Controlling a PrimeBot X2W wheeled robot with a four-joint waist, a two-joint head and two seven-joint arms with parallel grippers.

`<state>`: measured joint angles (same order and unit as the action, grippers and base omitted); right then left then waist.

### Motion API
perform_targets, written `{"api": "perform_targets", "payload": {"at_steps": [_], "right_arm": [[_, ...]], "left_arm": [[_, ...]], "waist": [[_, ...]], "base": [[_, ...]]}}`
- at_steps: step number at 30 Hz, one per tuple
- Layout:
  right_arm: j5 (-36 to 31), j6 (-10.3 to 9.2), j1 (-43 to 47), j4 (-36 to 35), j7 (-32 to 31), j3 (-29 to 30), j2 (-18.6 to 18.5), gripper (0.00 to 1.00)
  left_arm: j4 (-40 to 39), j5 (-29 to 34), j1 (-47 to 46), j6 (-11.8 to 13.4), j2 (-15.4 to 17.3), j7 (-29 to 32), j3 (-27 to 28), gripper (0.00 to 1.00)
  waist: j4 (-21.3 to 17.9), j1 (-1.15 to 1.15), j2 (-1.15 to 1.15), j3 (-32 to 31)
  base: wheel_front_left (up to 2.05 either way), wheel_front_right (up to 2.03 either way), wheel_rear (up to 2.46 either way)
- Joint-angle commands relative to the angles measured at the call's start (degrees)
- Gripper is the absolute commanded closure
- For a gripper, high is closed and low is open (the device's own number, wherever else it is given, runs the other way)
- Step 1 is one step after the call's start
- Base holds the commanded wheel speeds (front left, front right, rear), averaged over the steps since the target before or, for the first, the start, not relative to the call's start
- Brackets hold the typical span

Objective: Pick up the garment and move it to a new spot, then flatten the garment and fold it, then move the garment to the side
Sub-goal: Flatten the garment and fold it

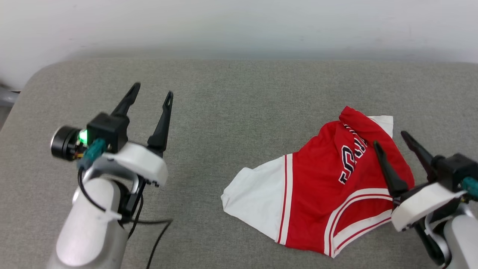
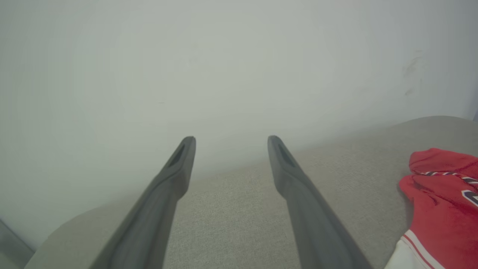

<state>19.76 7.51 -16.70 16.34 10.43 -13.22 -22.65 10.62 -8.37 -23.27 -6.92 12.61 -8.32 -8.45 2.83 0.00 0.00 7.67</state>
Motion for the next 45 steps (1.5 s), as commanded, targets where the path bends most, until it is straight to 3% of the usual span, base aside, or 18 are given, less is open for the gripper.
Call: {"api": "perform_targets", "payload": {"at_steps": [1,9,16,22,27,33,42,43,44,45], "right_arm": [[-1.3,-0.04,1.8,-1.4,0.3,0.9,1.1,0.0],[-7.2,-0.04,8.4,-8.4,-0.9,5.8,6.5,0.0],[-9.2,-0.04,9.6,-11.2,-2.2,6.6,8.1,0.0],[-9.8,-0.04,9.5,-12.2,-2.6,6.5,8.9,0.0],[-9.9,-0.04,8.4,-12.3,-2.6,6.0,9.3,0.0],[-10.2,-0.04,6.8,-11.9,-2.0,5.3,9.8,0.0],[-10.3,-0.04,5.3,-10.2,-1.2,4.1,10.5,0.0],[-10.2,-0.04,5.3,-9.9,-1.0,4.2,10.5,0.0],[-10.2,-0.04,5.3,-9.8,-1.0,4.2,10.4,0.0],[-10.2,-0.04,5.4,-9.6,-0.9,4.3,10.4,0.0]], "left_arm": [[0.0,-0.9,-1.8,-0.2,0.7,1.5,-1.1,0.0],[-0.7,-14.8,-12.2,-0.5,8.7,20.2,-17.4,0.0],[-1.4,-28.2,-18.8,-0.5,15.3,38.2,-31.9,0.0],[-2.7,-36.2,-23.2,-0.5,19.3,48.0,-44.5,0.0],[-2.8,-40.1,-26.3,-0.5,20.7,52.3,-53.3,0.0],[0.3,-41.4,-29.0,-0.5,20.7,51.9,-60.8,0.0],[4.7,-40.6,-28.3,-0.5,20.8,50.4,-65.1,0.0],[4.9,-40.4,-28.2,-0.5,20.9,50.1,-65.2,0.13],[5.0,-40.4,-28.0,-0.4,20.9,49.8,-65.3,0.8],[5.0,-40.7,-27.9,-0.4,20.9,49.4,-65.3,1.0]], "waist": [[-0.3,0.0,0.0,0.2],[-1.9,0.0,0.0,1.7],[-3.1,0.0,0.0,2.8],[-3.9,0.0,0.0,3.7],[-4.7,0.0,0.0,4.9],[-5.9,0.0,0.0,7.0],[-7.5,0.0,0.0,9.0],[-7.5,0.0,0.0,9.0],[-7.4,0.0,0.0,9.0],[-7.3,0.0,0.0,8.8]], "base": [[0.0,0.0,0.0],[0.0,0.0,0.0],[0.0,0.0,0.0],[0.0,0.0,0.0],[0.0,0.0,0.0],[0.0,0.0,0.0],[0.0,0.0,0.0],[0.0,0.0,0.0],[0.0,0.0,0.0],[0.0,0.0,0.0]]}}
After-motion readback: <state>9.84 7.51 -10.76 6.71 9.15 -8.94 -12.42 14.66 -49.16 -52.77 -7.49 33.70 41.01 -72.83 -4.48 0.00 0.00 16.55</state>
